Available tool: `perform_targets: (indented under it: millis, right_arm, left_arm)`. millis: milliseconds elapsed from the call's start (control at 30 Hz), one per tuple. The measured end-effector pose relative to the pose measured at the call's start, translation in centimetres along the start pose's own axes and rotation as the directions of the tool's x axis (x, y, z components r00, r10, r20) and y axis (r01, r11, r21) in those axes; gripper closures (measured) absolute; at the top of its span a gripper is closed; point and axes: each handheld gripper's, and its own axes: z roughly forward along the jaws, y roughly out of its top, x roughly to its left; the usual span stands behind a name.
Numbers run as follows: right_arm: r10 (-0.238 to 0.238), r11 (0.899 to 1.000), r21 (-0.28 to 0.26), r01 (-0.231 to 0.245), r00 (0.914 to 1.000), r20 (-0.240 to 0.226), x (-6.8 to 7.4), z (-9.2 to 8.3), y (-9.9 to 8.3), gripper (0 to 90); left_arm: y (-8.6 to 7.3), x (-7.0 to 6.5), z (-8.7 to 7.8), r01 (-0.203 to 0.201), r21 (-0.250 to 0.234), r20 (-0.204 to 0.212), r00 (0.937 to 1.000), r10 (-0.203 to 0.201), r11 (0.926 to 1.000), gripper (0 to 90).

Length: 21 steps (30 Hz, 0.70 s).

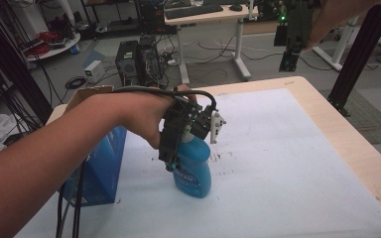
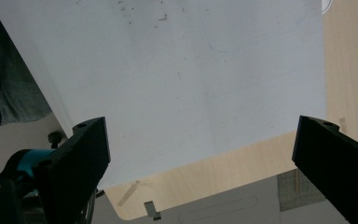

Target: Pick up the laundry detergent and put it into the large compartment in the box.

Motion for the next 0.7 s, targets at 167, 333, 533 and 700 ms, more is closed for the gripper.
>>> perform_targets:
  millis: [167,333,533,700]
  right_arm:
    - [0.002,1.0,0.003,-0.002,1.0,-0.002,-0.03,0.09,0.05,3.1]
    - [-0.009,1.0,0.001,0.009,1.0,-0.004,-0.08,0.2,0.3,3.1]
    - [-0.008,1.0,0.0,0.008,1.0,-0.002,-0.07,0.26,0.45,3.1]
    - [-0.005,1.0,-0.001,0.005,1.0,-0.003,-0.16,0.08,0.22,3.1]
  left_arm:
    - [0.12,0.02,0.01,-0.017,0.006,-0.003,0.9999,0.017,0.9998,6.9]
    - [0.04,0.06,-0.06,0.001,0.016,0.006,1.0,-0.001,0.9999,10.7]
    - [-0.01,0.01,-0.05,-0.005,0.02,-0.01,0.9999,0.005,0.9998,13.9]
    - [0.07,0.01,-0.15,-0.011,0.006,-0.018,0.9998,0.011,0.9999,16.0]
